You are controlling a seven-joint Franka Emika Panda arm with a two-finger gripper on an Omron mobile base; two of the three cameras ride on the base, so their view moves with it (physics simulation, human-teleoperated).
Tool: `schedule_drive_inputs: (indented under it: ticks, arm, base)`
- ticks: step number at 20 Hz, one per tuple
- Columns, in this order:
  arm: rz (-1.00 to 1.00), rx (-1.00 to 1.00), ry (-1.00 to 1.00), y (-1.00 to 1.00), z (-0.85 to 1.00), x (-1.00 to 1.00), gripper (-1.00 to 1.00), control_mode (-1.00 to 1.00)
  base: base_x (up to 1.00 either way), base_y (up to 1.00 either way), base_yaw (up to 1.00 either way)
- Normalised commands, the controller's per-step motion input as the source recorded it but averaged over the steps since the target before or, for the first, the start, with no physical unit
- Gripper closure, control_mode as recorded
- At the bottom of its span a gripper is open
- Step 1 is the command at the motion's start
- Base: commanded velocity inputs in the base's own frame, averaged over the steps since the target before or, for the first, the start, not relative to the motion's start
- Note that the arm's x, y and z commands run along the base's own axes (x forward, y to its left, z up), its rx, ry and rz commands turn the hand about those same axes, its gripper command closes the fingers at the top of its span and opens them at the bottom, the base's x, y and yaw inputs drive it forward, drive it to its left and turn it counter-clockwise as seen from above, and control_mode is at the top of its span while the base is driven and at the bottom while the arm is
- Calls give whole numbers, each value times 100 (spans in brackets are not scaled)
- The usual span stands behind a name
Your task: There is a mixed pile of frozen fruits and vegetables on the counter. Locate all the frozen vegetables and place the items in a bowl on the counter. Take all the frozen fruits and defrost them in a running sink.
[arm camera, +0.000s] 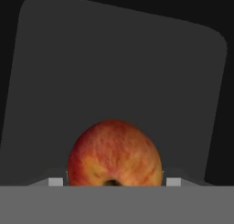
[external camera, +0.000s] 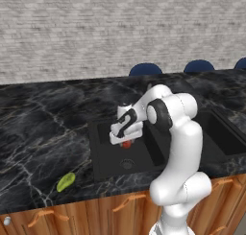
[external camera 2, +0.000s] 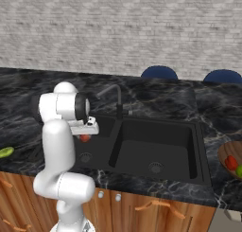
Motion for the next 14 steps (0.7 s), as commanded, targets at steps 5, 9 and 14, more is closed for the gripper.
schedule_drive_inputs:
  ticks: [5,9,14]
  arm:
    - [0,0,2,-6,-40,39,100,-100]
    - [-6,4,1,-3,-36,22,100,-100]
    - [-19,0,2,1,-40,10,100,-100]
  base:
    - [0,0,0]
    - [0,0,0]
    - [0,0,0]
